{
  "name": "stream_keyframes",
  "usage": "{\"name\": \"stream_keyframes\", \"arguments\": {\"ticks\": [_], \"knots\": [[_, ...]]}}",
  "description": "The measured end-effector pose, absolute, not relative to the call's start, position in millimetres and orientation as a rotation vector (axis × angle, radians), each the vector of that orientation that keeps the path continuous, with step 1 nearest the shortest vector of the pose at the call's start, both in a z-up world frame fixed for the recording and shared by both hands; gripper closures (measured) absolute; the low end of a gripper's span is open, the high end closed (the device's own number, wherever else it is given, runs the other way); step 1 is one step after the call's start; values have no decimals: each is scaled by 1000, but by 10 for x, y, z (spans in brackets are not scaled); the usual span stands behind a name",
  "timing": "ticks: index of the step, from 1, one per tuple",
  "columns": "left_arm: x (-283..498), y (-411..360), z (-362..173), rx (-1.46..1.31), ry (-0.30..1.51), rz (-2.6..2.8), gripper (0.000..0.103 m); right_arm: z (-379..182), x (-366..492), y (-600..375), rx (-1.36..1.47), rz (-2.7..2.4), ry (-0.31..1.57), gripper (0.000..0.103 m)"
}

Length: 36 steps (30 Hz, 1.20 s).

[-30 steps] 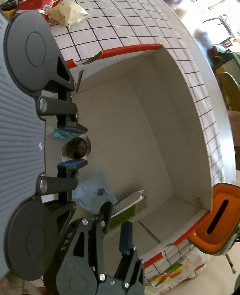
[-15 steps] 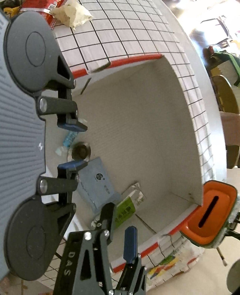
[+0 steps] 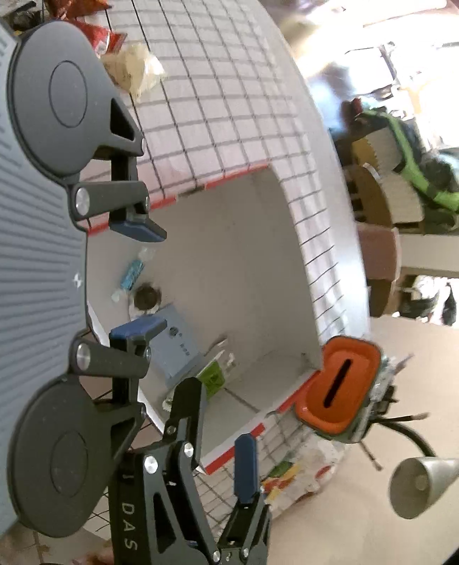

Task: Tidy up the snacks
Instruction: 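Open both tools in the box and move them back to the snack pile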

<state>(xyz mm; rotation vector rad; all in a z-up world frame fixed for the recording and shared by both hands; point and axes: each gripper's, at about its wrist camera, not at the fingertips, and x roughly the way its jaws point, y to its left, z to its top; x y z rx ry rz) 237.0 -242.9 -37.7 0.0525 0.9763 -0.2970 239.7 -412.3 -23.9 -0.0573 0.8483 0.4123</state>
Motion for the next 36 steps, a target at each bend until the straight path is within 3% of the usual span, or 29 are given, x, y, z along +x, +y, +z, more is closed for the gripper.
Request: {"name": "stream_keyframes", "arguments": {"ticks": [9,19,28,36], "knots": [[2053,-2018,-145,46,875,-255,44,-27,2186,-3806,-25,464,793,9],[1679,-1364,-33,8,777,-145,22,14,2046,-3304,-30,504,762,0],[1377,-678,-76,-29,750,-103,14,-83,1920,-2771,-22,541,791,0],[1176,14,-213,-42,782,-26,14,-297,1738,-2274,-24,548,859,0]]}}
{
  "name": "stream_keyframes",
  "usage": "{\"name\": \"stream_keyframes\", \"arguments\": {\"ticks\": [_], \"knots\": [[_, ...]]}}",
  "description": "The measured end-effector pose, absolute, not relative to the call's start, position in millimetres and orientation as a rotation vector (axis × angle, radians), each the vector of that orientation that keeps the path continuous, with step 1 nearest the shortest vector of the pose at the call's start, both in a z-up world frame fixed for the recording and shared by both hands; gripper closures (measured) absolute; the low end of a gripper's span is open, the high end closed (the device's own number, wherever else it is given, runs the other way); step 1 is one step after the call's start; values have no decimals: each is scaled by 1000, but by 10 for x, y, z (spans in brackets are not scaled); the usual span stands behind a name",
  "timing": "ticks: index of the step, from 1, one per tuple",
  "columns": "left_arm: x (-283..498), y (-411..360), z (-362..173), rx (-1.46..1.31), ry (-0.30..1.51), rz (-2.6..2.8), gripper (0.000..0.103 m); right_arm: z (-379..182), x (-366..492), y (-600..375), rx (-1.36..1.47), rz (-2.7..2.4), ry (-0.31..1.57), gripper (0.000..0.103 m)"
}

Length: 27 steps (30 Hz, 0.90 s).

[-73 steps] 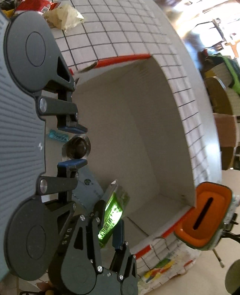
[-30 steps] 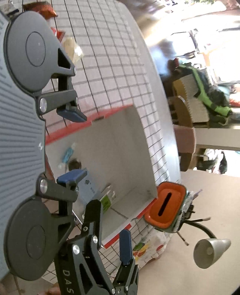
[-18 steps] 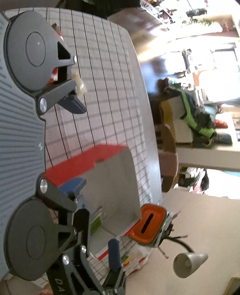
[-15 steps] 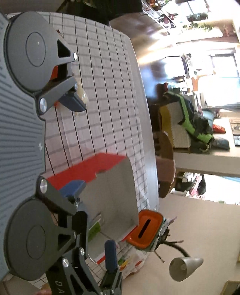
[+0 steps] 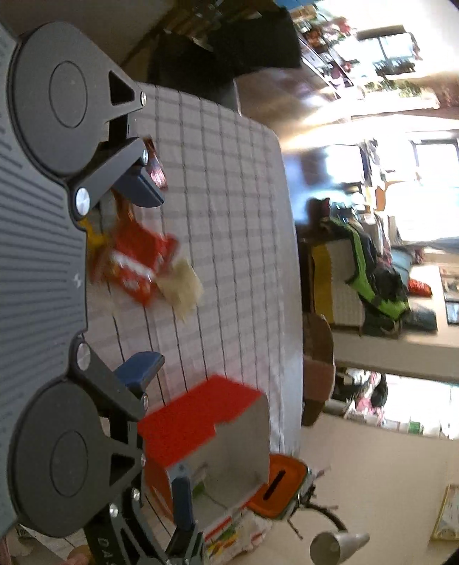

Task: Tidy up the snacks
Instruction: 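Open both tools in the box and move them back to the snack pile, then grasp the silver wrapped candy with the right tool while the left grasps the white milk-candy packet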

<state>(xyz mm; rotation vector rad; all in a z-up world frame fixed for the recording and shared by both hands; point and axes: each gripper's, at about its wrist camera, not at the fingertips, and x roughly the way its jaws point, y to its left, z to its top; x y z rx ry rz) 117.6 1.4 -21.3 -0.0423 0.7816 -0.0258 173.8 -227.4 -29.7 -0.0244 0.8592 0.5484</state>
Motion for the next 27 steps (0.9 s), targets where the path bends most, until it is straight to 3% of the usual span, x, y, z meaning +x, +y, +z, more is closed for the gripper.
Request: {"name": "stream_keyframes", "arguments": {"ticks": [16,27], "knots": [[1098,1436,-760,-212,974,232,14,-786,1497,-1314,-140,620,951,0],[1261,1732,-1267,-325,1130,314,14,-1095,1421,-853,-250,703,1022,3]]}}
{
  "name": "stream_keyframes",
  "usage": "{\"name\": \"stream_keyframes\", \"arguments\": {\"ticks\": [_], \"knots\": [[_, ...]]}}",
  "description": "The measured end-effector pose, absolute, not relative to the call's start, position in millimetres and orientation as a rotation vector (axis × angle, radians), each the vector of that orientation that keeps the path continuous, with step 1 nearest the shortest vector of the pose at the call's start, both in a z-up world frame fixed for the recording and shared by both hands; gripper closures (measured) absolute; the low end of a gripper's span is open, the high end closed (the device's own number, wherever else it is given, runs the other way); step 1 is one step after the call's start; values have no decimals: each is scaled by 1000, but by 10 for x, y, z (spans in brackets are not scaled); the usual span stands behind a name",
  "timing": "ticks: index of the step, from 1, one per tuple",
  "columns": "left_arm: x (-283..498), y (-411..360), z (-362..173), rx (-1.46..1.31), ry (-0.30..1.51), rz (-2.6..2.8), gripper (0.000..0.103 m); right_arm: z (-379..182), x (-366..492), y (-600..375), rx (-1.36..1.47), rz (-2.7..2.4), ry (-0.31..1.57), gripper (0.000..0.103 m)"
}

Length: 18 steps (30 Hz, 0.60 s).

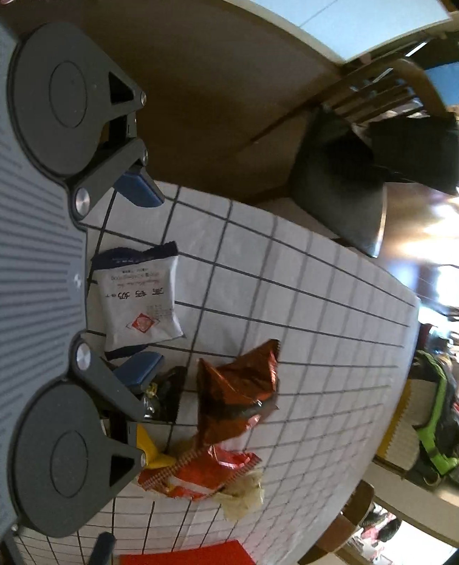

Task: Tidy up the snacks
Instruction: 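Grasp the silver wrapped candy with the right tool while the left grasps the white milk-candy packet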

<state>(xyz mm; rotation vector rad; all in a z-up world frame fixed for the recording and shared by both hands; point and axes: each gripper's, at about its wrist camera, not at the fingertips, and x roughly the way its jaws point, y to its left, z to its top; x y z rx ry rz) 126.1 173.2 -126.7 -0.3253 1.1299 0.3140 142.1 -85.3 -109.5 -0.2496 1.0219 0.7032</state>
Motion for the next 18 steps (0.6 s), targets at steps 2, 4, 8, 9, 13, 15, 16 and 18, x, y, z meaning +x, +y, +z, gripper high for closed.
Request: {"name": "stream_keyframes", "arguments": {"ticks": [2,4,8,9,13,15,16,18], "knots": [[1300,1715,-1336,-335,1149,307,14,-1142,1424,-795,-262,711,1037,5],[1348,1686,-1405,-335,1171,317,14,-1183,1437,-753,-265,718,1048,8],[1426,1640,-1479,-335,1189,318,14,-1253,1463,-658,-282,727,1065,13],[1440,1632,-1490,-335,1194,320,14,-1267,1466,-628,-289,730,1066,15],[1483,1655,-1549,-373,1220,335,14,-1340,1517,-524,-295,741,1090,23],[1501,1658,-1571,-386,1228,340,14,-1367,1542,-480,-299,739,1096,28],[1509,1653,-1587,-389,1233,340,14,-1378,1551,-459,-302,737,1096,29],[1516,1627,-1601,-375,1233,344,14,-1396,1562,-417,-310,736,1092,35]]}}
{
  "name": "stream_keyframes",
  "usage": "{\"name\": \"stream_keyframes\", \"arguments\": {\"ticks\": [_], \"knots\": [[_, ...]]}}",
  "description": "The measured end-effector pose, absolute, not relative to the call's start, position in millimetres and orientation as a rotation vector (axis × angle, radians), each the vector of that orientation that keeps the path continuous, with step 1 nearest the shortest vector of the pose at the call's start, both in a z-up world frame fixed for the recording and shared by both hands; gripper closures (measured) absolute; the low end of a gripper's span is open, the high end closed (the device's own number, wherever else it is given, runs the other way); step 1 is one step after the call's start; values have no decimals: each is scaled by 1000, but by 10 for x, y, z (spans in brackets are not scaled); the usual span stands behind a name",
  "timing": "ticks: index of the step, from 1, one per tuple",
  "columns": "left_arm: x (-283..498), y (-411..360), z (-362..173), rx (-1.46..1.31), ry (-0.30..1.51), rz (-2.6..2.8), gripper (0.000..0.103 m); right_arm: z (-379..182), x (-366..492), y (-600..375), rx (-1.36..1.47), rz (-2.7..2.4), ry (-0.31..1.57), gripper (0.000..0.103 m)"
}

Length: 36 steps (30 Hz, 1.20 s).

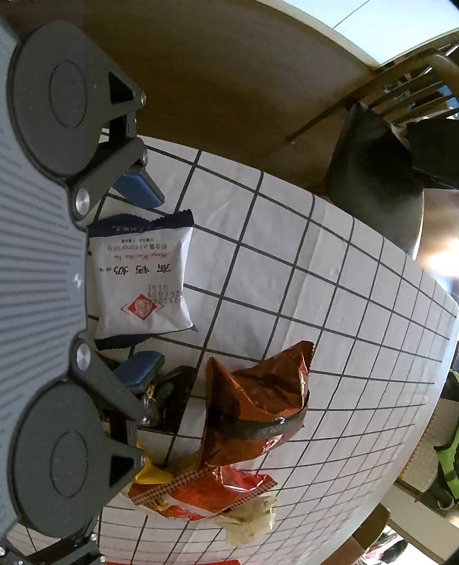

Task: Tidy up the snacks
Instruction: 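Grasp the silver wrapped candy with the right tool while the left grasps the white milk-candy packet, then carry both snacks over the red box and open both tools to drop them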

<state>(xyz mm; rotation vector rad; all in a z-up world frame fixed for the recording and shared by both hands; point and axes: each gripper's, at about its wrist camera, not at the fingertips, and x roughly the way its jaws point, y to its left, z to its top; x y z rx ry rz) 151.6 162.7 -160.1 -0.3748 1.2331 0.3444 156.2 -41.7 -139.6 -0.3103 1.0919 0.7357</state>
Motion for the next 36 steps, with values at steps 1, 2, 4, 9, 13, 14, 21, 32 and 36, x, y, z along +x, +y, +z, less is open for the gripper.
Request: {"name": "stream_keyframes", "arguments": {"ticks": [1,2,4,9,13,14,21,32,36], "knots": [[1517,1612,-1608,-366,1233,344,14,-1403,1572,-394,-312,735,1090,37],[1514,1598,-1612,-359,1233,345,15,-1402,1576,-377,-316,732,1082,38],[1515,1571,-1609,-345,1233,354,17,-1404,1580,-353,-324,732,1078,39],[1489,1482,-1572,-284,1227,385,32,-1398,1540,-296,-341,739,1062,54],[1450,1449,-1537,-273,1209,385,42,-1376,1495,-314,-330,741,1049,64],[1440,1449,-1532,-276,1205,383,43,-1367,1483,-326,-329,743,1041,66],[1320,1590,-1512,-338,1177,351,46,-1306,1419,-471,-281,739,1018,74],[1090,1670,-1460,-409,1176,343,46,-1125,1317,-830,-180,711,991,76],[988,1587,-1303,-398,1149,323,46,-996,1288,-976,-147,703,966,76]]}}
